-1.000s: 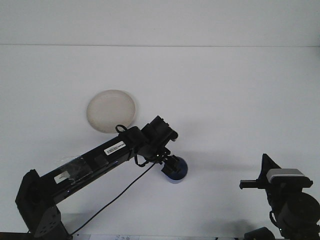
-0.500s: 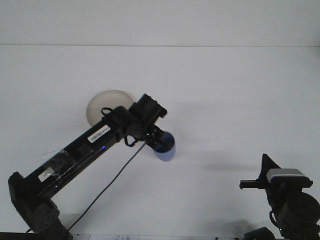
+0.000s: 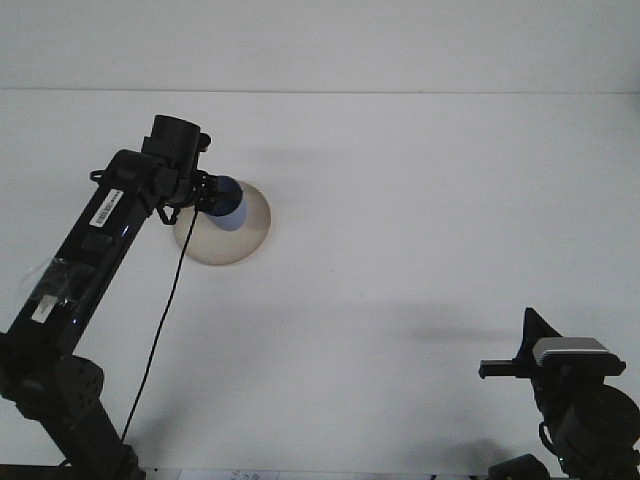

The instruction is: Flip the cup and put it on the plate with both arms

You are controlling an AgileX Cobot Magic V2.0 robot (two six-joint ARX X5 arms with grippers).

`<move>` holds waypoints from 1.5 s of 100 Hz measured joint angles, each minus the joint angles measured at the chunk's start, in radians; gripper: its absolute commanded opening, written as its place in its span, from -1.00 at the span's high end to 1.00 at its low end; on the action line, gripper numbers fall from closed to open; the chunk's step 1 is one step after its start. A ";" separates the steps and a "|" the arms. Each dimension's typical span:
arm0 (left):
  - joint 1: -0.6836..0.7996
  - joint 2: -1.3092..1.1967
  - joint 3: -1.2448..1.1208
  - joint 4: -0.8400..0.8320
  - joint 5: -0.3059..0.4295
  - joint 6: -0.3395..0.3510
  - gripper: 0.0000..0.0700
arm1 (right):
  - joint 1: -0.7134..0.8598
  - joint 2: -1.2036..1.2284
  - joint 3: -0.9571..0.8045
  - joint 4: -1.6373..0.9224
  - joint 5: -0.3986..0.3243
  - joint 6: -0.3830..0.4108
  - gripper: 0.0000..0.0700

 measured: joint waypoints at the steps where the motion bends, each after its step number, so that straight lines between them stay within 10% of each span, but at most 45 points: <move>1: 0.002 0.004 0.000 0.000 0.000 0.000 0.97 | 0.000 0.000 0.000 0.000 0.000 0.000 1.00; 85: 0.097 0.135 0.000 0.052 0.001 0.000 0.91 | 0.000 0.000 0.000 0.000 0.000 0.000 1.00; 128: 0.101 0.148 0.000 0.060 0.002 0.000 -1.00 | 0.000 0.000 0.000 0.000 0.000 0.000 1.00; 150: 0.112 0.040 0.000 0.047 0.099 -0.018 -1.00 | 0.000 0.000 0.000 0.000 0.000 0.001 1.00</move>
